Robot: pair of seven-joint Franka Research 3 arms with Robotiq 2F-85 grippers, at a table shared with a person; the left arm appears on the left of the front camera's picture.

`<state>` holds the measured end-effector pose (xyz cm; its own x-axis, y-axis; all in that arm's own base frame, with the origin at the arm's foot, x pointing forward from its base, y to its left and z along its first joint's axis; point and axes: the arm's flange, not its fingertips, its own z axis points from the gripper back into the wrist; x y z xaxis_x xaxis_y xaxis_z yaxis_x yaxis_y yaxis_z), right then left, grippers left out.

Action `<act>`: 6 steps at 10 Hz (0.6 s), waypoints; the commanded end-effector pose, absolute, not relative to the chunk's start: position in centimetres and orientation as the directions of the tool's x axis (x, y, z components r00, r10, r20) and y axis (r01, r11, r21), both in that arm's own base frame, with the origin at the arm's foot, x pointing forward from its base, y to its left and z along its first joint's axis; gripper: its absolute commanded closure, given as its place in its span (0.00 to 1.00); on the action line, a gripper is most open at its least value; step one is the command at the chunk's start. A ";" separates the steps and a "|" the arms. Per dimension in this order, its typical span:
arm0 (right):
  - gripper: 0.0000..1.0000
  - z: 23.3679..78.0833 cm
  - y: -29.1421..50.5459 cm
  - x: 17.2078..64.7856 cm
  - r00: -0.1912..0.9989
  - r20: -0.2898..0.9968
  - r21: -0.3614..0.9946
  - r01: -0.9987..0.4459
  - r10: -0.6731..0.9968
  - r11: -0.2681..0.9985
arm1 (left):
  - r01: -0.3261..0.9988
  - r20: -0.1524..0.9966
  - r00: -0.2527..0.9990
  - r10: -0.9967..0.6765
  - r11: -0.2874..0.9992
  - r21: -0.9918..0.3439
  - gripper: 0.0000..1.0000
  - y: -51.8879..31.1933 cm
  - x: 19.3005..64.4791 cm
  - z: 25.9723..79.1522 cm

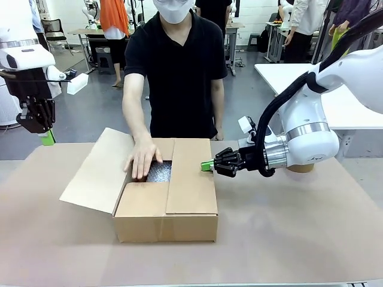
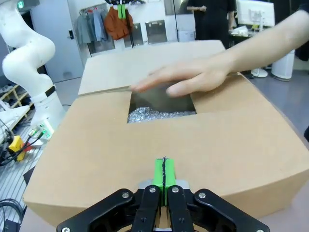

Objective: Wrap the clocks to prevent damage.
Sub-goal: Push the right (or left) flap of the Package Box to close it, then push the left (or right) flap of the Package Box to close it.

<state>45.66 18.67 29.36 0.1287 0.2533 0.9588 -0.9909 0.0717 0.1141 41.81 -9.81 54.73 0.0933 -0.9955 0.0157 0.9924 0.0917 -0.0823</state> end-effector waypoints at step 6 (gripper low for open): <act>0.99 29.0 18.7 45.6 0.140 0.957 0.124 -0.989 0.256 0.077 | 0.991 0.020 0.110 -0.994 0.109 -0.077 1.00 -9.8 41.7 54.8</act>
